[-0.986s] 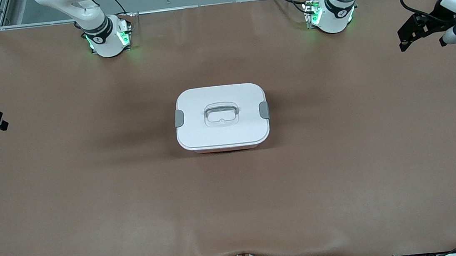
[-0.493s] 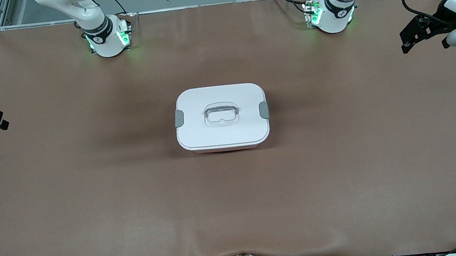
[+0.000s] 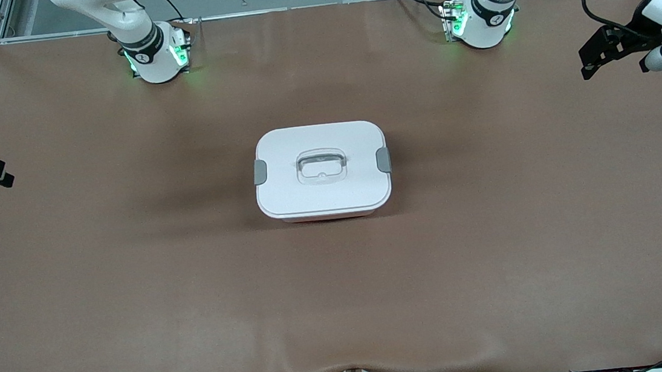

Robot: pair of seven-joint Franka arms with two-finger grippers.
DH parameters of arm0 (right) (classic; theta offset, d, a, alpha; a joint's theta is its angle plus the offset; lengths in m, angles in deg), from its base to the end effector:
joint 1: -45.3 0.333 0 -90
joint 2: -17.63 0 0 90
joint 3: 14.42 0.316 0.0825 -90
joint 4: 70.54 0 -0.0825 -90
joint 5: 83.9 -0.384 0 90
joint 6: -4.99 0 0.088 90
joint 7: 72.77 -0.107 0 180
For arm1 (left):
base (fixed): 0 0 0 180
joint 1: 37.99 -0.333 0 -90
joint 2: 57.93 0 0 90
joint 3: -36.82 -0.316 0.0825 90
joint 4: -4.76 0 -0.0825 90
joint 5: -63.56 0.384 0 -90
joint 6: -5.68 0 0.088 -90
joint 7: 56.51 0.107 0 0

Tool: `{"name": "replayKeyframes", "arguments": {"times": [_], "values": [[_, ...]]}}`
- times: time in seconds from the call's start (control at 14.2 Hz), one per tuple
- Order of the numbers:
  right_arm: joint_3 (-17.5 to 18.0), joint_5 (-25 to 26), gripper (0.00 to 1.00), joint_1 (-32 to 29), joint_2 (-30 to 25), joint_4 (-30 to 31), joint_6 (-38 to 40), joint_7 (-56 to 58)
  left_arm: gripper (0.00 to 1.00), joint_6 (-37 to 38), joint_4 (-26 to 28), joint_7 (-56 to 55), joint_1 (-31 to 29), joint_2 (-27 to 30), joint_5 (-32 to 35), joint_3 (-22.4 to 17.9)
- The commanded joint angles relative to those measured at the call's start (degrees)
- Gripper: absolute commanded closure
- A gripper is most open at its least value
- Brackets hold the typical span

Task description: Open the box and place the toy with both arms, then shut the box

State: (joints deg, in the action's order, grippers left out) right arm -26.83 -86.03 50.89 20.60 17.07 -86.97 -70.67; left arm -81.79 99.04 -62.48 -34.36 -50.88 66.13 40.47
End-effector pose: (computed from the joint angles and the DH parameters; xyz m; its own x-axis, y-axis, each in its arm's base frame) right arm 0.5706 -0.0610 0.6188 0.9962 -0.0830 0.0262 -0.0823 -0.9963 -0.0251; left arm 0.5074 -0.0621 0.6511 0.9997 -0.0206 0.0094 -0.0201 -0.9985 -0.0519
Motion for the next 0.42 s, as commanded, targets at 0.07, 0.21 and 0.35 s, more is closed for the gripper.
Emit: {"name": "replayKeyframes", "arguments": {"times": [0.07,0.21,0.35], "values": [[-0.42,-1.04,0.00,0.48,-0.06,-0.52,0.47,0.63,0.00,1.15,-1.73,0.35,0.07,-1.15,-0.02,-0.04],[-0.42,-1.04,0.00,0.30,-0.06,-0.69,0.47,0.72,0.00,1.15,-1.82,0.26,0.15,-1.24,-0.02,-0.04],[-0.42,-1.04,0.00,0.39,-0.06,-0.69,0.47,0.72,0.00,1.15,-1.82,-0.18,0.07,-1.24,-0.11,-0.13]]}}
